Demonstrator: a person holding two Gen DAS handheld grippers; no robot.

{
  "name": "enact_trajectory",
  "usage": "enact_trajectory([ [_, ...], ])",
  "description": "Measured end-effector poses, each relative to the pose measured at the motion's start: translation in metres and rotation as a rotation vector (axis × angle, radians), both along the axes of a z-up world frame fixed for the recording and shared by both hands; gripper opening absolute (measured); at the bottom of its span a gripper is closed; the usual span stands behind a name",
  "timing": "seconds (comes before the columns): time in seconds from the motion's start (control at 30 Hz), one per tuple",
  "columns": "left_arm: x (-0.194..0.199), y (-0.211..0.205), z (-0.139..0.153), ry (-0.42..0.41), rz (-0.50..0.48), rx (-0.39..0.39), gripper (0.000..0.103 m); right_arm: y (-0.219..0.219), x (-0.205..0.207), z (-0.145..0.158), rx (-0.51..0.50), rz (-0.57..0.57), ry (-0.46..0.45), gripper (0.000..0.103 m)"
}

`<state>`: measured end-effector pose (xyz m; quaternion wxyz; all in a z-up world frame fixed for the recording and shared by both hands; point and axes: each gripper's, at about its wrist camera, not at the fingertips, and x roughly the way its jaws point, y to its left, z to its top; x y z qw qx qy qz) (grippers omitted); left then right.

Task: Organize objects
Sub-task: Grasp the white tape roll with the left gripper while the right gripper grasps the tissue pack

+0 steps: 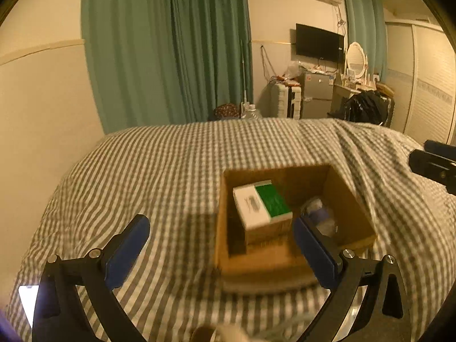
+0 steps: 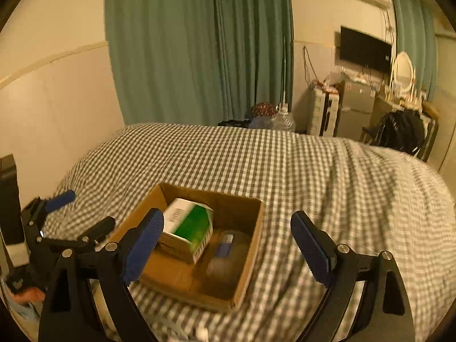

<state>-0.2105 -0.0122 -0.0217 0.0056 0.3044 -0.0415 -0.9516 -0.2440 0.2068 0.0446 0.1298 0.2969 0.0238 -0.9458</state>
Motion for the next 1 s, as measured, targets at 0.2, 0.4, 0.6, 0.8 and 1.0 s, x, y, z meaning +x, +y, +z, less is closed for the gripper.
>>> enact_trajectory([
  [0.2,0.044,-0.012,-0.04,-0.051,0.071,-0.008,0.103,-0.014,0.055,-0.03,0.078,-0.011,0.001,0.091],
  [0.4,0.071,-0.015,-0.097,-0.156,0.1,-0.009,0.103,-0.031,0.084,-0.107,0.101,-0.002,-0.141,0.091],
  [0.6,0.076,-0.018,-0.128,-0.255,0.075,0.044,0.103,-0.045,0.1,-0.168,0.16,0.047,-0.295,0.091],
  [0.8,0.071,-0.016,-0.138,-0.287,0.037,0.065,0.103,-0.054,0.101,-0.186,0.192,0.083,-0.354,0.091],
  [1.0,0.075,-0.018,-0.132,-0.256,0.031,0.095,0.1,-0.06,0.102,-0.196,0.242,0.105,-0.38,0.082],
])
